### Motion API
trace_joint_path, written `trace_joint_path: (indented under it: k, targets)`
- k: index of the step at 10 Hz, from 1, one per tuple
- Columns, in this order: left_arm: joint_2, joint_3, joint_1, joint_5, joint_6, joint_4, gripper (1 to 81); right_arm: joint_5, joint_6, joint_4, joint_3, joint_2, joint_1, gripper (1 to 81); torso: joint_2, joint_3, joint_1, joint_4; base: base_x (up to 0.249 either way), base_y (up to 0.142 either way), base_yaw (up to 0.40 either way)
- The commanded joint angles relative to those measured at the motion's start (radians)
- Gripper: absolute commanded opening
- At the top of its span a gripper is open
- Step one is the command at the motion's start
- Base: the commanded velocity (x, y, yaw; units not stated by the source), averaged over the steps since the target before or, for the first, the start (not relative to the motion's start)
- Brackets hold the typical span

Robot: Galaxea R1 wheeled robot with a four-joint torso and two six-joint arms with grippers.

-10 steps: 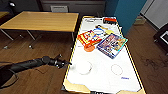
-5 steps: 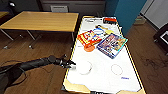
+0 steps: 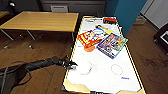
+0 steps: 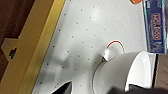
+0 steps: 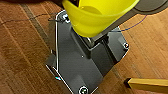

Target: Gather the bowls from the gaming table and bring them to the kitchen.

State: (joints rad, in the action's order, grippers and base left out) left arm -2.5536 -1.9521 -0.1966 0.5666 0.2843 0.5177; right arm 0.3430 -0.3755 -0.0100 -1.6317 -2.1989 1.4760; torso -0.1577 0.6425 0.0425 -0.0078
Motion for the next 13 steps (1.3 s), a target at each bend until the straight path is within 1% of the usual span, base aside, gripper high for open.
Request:
trace_joint_path:
  k: [1,2,5,7,9,10,11,12,13]
  targets:
    - [-0.02,-0.004,0.148,0.055,-0.002,0.007,81.1,-0.067,0.0,0.016,0.012,0.043,-0.002,1.0,0.0,0.0,0.0,0.0,0.0,0.0,0.0]
    - [-0.045,-0.02,0.148,0.055,0.001,-0.007,81.1,-0.068,0.0,0.016,0.009,0.043,-0.002,1.0,0.0,0.0,0.0,0.0,0.0,0.0,0.0]
    - [-0.085,-0.041,0.153,0.058,0.001,-0.008,81.1,-0.079,-0.003,0.015,-0.005,0.037,-0.004,1.0,0.0,0.0,0.0,0.0,0.0,0.0,0.0]
    - [-0.114,-0.051,0.148,0.059,0.003,-0.028,81.1,-0.081,-0.006,0.015,-0.003,0.039,-0.01,1.0,0.0,0.0,0.0,0.0,0.0,0.0,0.0]
    - [-0.149,-0.068,0.131,0.061,0.001,-0.036,81.1,-0.082,-0.008,0.015,0.0,0.04,-0.012,1.0,0.0,0.0,0.0,0.0,0.0,0.0,0.0]
    - [-0.174,-0.076,0.122,0.061,0.001,-0.056,81.1,-0.082,-0.008,0.015,-0.002,0.04,-0.012,1.0,0.0,0.0,0.0,0.0,0.0,0.0,0.0]
    - [-0.188,-0.079,0.121,0.081,0.001,-0.074,1.0,-0.082,-0.009,0.015,-0.005,0.04,-0.012,1.0,0.0,0.0,0.0,0.0,0.0,0.0,0.0]
    - [-0.194,-0.084,0.121,0.096,0.001,-0.096,1.0,-0.082,-0.009,0.015,-0.008,0.039,-0.012,1.0,0.0,0.0,0.0,0.0,0.0,0.0,0.0]
    - [-0.191,-0.084,0.121,0.107,0.001,-0.094,1.0,-0.104,-0.009,0.015,-0.012,0.035,-0.021,1.0,0.0,0.0,0.001,0.0,0.0,0.0,0.0]
